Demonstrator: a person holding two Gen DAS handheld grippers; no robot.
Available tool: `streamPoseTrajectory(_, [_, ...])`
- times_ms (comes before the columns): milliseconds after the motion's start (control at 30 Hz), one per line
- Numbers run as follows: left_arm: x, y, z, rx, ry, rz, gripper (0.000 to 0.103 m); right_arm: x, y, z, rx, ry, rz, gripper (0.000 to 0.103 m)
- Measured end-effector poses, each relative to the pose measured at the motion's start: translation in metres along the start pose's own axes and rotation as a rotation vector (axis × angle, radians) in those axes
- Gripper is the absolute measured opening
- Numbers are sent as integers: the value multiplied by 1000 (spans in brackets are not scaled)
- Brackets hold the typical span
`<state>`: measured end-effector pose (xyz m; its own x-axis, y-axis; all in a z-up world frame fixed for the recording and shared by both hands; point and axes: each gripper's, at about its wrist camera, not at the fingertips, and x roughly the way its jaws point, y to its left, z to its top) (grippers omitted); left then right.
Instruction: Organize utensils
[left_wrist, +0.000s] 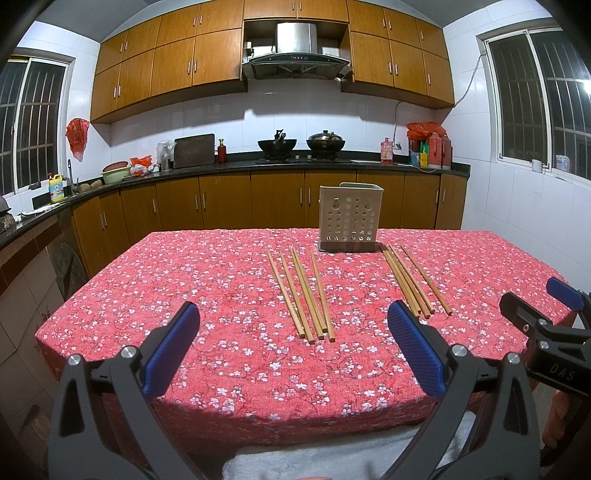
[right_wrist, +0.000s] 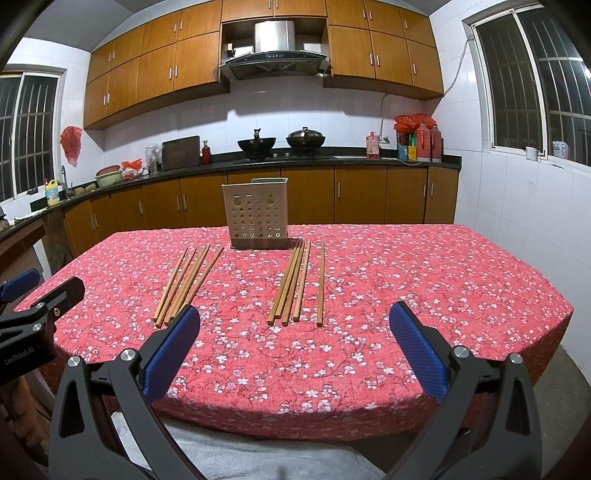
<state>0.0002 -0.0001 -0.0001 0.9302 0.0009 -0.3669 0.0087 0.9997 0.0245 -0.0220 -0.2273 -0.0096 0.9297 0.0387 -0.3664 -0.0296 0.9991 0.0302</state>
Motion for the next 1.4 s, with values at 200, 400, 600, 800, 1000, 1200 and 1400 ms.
streamPoseTrajectory(200, [0, 0, 0, 0, 1, 0, 99, 1, 0, 0, 0, 1, 0, 101])
streamPoseTrajectory(400, [0, 0, 0, 0, 2, 0, 99, 1, 0, 0, 2, 4, -1, 101])
streamPoseTrajectory(600, [0, 0, 0, 1, 3, 0, 99, 2, 0, -1, 4, 8, -2, 101])
streamPoseTrajectory(800, [-2, 2, -2, 0, 7, 0, 99, 3, 0, -2, 6, 15, -2, 101])
streamPoseTrajectory(1000, [12, 1, -4, -10, 37, 7, 99, 11, -3, -3, 23, 43, 21, 101])
streamPoseTrajectory(1200, [43, 26, -4, -95, 153, 40, 99, 39, -22, -2, 89, 149, -11, 101])
streamPoseTrajectory(1400, [88, 53, 7, -152, 282, 67, 99, 84, -43, 10, 138, 261, -69, 92])
